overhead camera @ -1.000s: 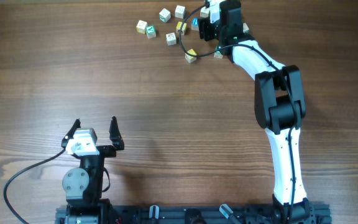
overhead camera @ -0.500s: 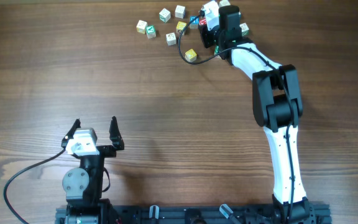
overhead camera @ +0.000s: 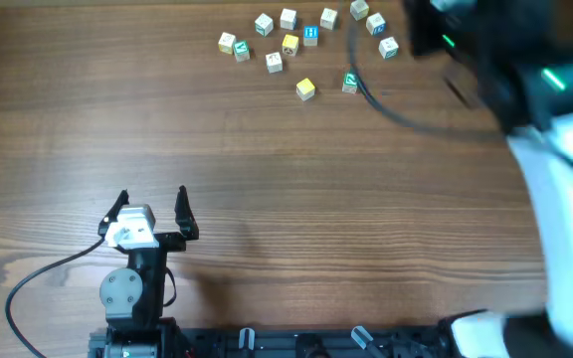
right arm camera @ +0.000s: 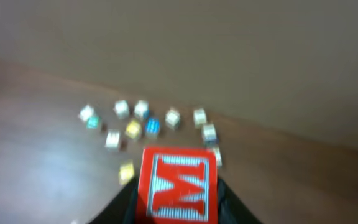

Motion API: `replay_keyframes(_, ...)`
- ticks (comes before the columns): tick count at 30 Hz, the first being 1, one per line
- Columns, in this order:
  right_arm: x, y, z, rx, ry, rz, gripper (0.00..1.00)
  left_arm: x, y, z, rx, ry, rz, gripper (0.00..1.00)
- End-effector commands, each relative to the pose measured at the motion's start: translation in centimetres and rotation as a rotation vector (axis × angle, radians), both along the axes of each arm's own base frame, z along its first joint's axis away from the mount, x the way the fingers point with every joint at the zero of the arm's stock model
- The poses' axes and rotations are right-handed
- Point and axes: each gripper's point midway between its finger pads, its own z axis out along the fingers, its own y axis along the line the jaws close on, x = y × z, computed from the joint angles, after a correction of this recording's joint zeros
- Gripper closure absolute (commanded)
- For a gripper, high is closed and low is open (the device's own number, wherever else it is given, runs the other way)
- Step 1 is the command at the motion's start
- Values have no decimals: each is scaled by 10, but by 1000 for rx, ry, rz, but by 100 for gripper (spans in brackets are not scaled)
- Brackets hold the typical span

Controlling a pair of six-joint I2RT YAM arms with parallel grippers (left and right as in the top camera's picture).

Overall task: Form a tower
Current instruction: 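Carry the red M block right and lower it onto the table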

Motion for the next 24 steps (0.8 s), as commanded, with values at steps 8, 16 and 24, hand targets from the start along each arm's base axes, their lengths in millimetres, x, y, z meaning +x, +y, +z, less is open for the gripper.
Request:
replay_keyframes(8,-149,-44,-102,71,515,-244,73,0,-2,-1,18,0,-13,0)
replay_keyframes(16,-109,-30,-305,260,612,-450,70,0,-2,-1,18,0,-13,0)
replay_keyframes(24,-116,-57,-399,156,664,-621,70,0,-2,-1,18,0,-13,0)
